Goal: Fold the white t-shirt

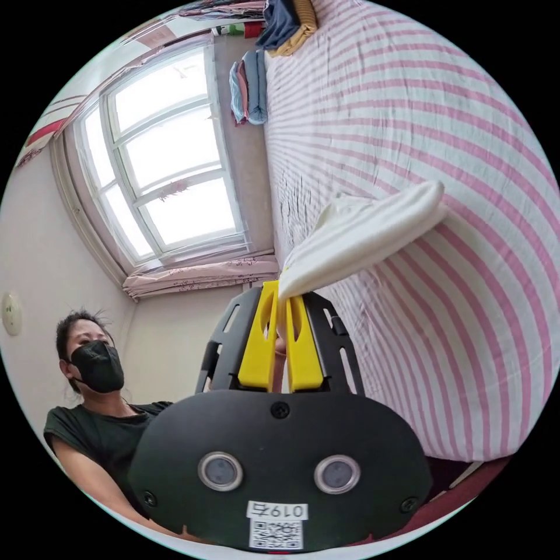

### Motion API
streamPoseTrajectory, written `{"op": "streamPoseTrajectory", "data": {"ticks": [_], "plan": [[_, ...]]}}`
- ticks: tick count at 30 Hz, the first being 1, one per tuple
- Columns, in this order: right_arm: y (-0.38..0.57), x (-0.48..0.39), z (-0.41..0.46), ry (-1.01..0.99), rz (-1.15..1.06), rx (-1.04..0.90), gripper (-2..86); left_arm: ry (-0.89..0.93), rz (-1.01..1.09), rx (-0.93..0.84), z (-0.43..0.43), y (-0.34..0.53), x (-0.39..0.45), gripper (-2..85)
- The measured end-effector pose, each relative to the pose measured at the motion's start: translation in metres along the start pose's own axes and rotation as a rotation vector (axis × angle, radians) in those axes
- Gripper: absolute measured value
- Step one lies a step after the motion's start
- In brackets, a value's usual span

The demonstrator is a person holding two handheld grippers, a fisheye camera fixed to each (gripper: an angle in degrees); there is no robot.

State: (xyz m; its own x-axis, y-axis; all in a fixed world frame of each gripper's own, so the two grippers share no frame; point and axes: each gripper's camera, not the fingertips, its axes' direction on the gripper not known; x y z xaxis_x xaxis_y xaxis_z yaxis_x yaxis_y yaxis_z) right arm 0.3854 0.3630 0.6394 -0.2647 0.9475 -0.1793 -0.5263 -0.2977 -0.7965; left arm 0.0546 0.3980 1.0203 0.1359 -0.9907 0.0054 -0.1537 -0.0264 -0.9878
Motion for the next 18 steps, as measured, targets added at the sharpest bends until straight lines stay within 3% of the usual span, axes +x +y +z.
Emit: {"op": "streamPoseTrajectory", "data": {"ticks": [9,18], "plan": [[-0.051,-0.161,-0.143,0.058,-0.069,-0.146,-0.7,-0.011,0.020,0.082,0.081,0.092,0.093,4.3],[-0.240,-0.295,-0.317,0.078,-0.190,-0.381,-0.7,0.011,0.086,0.260,0.292,0.147,0.145,4.2]]}}
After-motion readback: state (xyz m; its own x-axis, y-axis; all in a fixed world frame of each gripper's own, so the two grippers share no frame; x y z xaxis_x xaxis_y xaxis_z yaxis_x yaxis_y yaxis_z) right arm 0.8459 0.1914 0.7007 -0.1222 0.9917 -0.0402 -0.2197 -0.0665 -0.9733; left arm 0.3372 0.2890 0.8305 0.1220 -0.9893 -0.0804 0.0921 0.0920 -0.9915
